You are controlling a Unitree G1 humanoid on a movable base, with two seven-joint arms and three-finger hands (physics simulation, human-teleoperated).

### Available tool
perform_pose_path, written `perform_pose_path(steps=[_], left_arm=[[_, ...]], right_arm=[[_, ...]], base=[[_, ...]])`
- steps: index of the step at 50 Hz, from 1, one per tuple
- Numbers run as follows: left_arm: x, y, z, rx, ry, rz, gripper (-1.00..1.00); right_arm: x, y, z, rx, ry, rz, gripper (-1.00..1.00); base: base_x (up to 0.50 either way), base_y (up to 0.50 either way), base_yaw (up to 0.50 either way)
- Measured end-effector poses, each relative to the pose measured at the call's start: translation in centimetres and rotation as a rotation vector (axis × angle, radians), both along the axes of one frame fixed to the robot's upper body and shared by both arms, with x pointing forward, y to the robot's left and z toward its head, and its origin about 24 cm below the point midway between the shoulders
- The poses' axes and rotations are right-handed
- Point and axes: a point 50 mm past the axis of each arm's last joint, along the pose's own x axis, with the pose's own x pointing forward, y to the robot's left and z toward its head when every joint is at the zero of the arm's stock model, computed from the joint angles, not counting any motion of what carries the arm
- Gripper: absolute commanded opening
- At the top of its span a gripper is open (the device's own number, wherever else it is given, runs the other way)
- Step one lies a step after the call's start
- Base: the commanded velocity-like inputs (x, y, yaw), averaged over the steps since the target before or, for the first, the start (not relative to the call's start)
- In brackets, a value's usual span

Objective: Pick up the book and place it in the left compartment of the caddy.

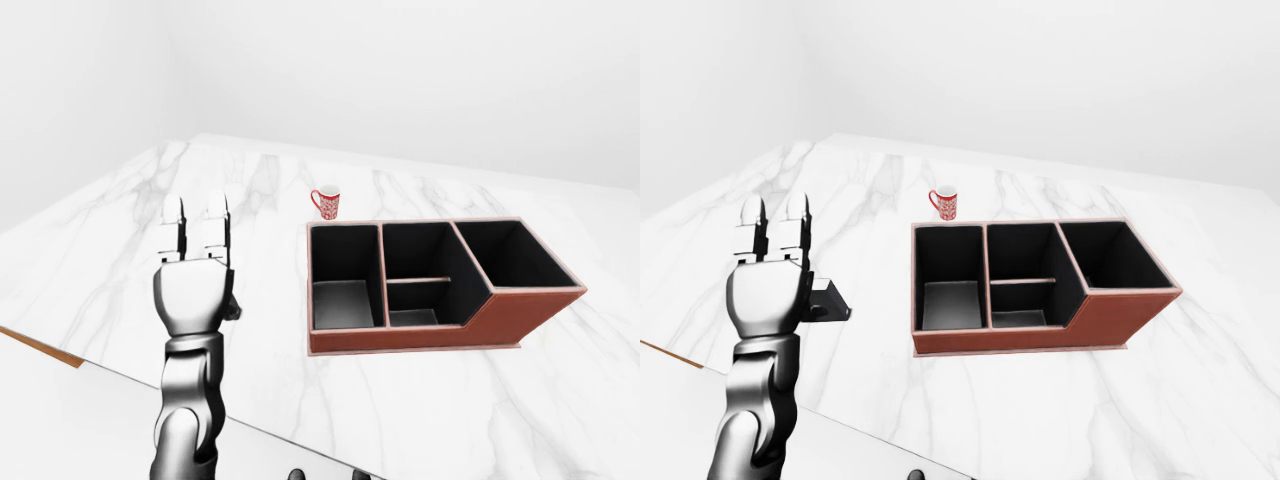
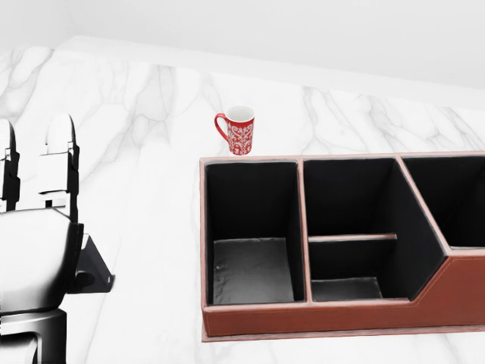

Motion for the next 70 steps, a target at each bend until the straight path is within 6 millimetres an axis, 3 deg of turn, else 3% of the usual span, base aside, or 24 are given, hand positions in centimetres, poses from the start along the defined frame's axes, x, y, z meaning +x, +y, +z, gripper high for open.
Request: perform_pose_path(steps=[32,70], left_arm=[[3.6,1.7,-4.3,-0.028,0.270,0.008,1.00],[8.9,4.0,-8.0,-0.041,0.419,0.054,1.00]], right_arm=[[0.1,0.3,-0.1,-0.014,0.009,0.030,1.00],[0.4,0.3,-0.6,-0.012,0.037,0.041,1.00]], base=[[0.00,0.00,0.00],[0.00,0.00,0.00]])
